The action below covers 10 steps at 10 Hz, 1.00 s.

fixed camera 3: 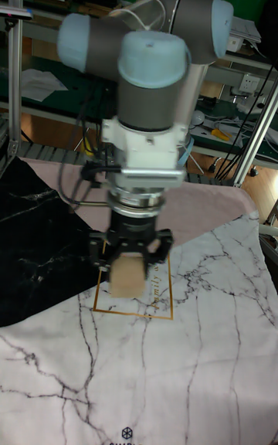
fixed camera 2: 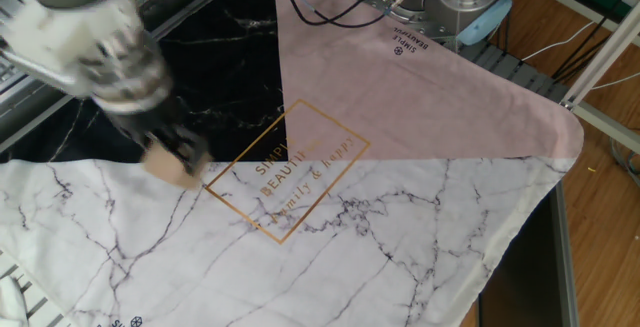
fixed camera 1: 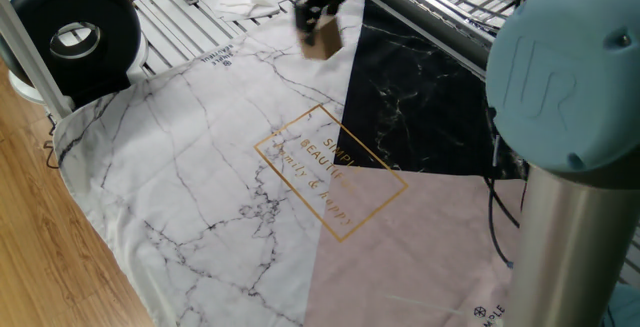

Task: Pick up the small block on the left and move it to the right

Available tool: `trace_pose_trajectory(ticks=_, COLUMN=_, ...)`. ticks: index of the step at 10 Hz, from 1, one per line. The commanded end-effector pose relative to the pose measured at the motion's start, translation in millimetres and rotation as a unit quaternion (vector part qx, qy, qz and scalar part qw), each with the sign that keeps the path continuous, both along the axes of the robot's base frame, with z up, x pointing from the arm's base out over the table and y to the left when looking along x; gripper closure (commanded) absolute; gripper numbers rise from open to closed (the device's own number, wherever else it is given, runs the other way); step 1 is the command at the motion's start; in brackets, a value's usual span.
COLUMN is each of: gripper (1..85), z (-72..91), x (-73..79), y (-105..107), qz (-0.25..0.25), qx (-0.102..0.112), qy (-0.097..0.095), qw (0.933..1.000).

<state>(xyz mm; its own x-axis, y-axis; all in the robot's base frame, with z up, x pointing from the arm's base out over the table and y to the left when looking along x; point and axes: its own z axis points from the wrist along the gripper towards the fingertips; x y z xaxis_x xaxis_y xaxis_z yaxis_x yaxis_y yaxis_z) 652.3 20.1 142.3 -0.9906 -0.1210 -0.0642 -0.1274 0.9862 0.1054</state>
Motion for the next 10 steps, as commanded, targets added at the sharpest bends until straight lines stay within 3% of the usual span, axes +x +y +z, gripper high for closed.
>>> trace_pose_trajectory(ticks=1, gripper=84.7, z=-4.2, x=11.4, y=90, qz=-0.075, qx=0.046, qy=-0.033, qw=0.9956)
trace_pose_trajectory(ticks=4, gripper=84.7, z=-19.5, x=26.7, y=138, qz=-0.108, qx=0.071, qy=-0.077, qw=0.9886)
trace_pose_trajectory(ticks=6, gripper=84.7, z=-33.1, x=38.7, y=156, qz=-0.128, qx=0.073, qy=-0.107, qw=0.9833)
trace_pose_trajectory(ticks=8, gripper=84.7, z=-47.5, x=33.9, y=174, qz=-0.151, qx=0.059, qy=-0.100, qw=0.9818)
trace_pose_trajectory(ticks=9, gripper=84.7, z=-52.9, x=31.9, y=180, qz=-0.149, qx=0.073, qy=-0.104, qw=0.9806)
trace_pose_trajectory(ticks=10, gripper=84.7, z=-60.3, x=30.0, y=171, qz=-0.161, qx=0.055, qy=-0.107, qw=0.9796)
